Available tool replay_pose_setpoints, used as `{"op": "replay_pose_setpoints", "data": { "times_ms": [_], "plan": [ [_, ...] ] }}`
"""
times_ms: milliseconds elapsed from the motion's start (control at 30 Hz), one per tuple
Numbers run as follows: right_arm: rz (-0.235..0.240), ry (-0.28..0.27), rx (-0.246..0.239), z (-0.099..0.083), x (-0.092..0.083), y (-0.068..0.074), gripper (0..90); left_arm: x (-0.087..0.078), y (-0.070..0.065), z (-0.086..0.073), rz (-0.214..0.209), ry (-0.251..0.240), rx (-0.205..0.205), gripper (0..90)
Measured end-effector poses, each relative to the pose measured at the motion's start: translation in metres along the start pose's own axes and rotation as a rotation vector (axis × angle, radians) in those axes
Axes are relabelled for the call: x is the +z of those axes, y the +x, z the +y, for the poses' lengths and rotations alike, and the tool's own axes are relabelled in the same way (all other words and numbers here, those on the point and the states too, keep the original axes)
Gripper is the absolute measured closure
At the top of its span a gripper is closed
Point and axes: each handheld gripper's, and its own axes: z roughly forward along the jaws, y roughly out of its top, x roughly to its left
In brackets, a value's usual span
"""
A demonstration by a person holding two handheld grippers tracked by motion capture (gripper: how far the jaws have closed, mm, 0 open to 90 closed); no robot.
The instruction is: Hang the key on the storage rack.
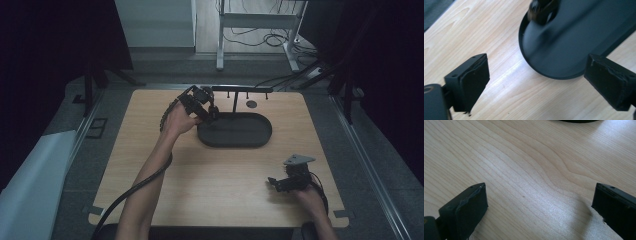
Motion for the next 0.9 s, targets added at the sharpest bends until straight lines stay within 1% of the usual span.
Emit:
{"op": "replay_pose_setpoints", "data": {
  "times_ms": [133,233,300,367,467,533,633,733,767,800,833,900],
  "plan": [
    [-0.001,0.002,0.001,0.0,0.001,0.0,0.1,-0.004,0.001,-0.008,-0.038,-0.016,-0.002,4.4],
    [0.003,0.006,-0.001,0.0,0.0,0.0,0.1,-0.004,0.001,-0.013,-0.058,-0.021,0.005,0.5],
    [0.003,0.007,0.0,0.0,0.0,0.0,0.1,-0.004,-0.001,-0.016,-0.065,-0.039,-0.003,0.0],
    [0.001,0.006,-0.001,0.0,0.001,0.0,0.1,-0.004,0.0,-0.02,-0.08,-0.052,-0.004,0.0],
    [0.0,0.007,0.0,0.0,0.001,0.001,0.1,-0.004,0.0,-0.025,-0.099,-0.073,0.006,0.0],
    [-0.001,0.009,-0.003,0.0,0.001,0.001,0.1,-0.005,0.001,-0.027,-0.118,-0.087,0.009,0.0],
    [-0.002,0.009,-0.003,0.0,0.001,0.001,0.1,-0.008,0.003,-0.031,-0.151,-0.115,-0.004,0.0],
    [-0.003,0.009,-0.003,0.0,0.001,0.001,0.1,-0.012,0.002,-0.037,-0.15,-0.149,0.015,0.0],
    [-0.003,0.009,-0.002,0.0,0.001,0.001,0.1,-0.013,0.001,-0.039,-0.144,-0.15,0.024,0.0],
    [-0.003,0.01,-0.002,0.0,0.001,0.001,0.1,-0.014,0.001,-0.042,-0.149,-0.156,0.033,0.0],
    [-0.002,0.01,-0.003,0.0,0.001,0.001,0.1,-0.014,0.0,-0.043,-0.156,-0.157,0.034,0.0],
    [-0.003,0.01,-0.003,0.0,0.001,0.001,0.1,-0.014,-0.001,-0.047,-0.154,-0.156,0.041,0.0]
  ]
}}
